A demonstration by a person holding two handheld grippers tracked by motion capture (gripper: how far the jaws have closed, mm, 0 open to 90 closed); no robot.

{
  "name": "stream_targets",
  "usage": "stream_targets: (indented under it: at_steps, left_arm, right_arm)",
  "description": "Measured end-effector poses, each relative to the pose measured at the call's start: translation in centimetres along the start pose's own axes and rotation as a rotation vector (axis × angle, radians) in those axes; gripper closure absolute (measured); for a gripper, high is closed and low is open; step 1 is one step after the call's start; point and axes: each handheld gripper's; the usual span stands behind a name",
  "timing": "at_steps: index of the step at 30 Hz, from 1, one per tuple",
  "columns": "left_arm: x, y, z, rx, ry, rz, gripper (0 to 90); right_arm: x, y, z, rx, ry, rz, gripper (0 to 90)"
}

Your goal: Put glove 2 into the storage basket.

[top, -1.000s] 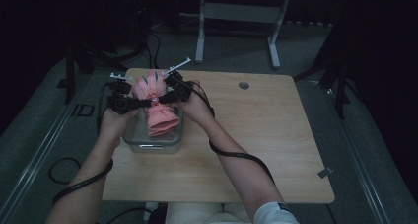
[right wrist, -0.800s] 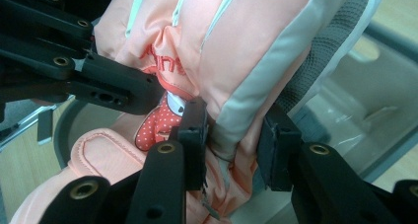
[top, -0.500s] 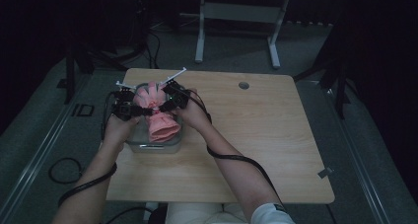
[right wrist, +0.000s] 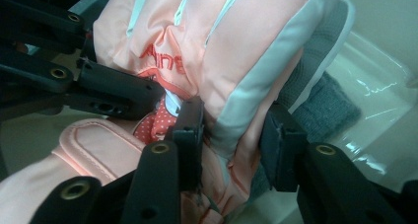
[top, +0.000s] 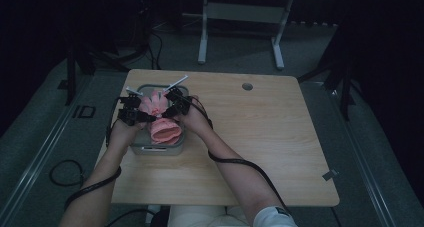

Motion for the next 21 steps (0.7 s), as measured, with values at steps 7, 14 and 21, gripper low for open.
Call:
stream_targets:
  at_steps: [7, 14, 21]
  left_arm:
    - [-0.1, 0.7, 0.2, -0.064, -0.028, -0.008, 46.9]
    - [-0.2, 0.6, 0.4, -0.112, -0.051, 0.023, 43.5]
    - [-0.2, 0.1, 0.7, -0.163, -0.033, 0.089, 43.5]
  right_arm:
    - [-0.4, -0.5, 0.6, 0.027, -0.013, 0.001, 53.7]
    - [-0.9, -1.0, 0.7, 0.044, -0.016, -0.003, 49.5]
    - [-0.8, -1.3, 1.0, 0.048, -0.012, -0.001, 48.2]
Point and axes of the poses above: each handheld gripper's, and its own axes: z roughly forward along the jaws, x roughly out of its underside, y roughly to its left, and after that the axes turned 13 degrees about -y, right-handed
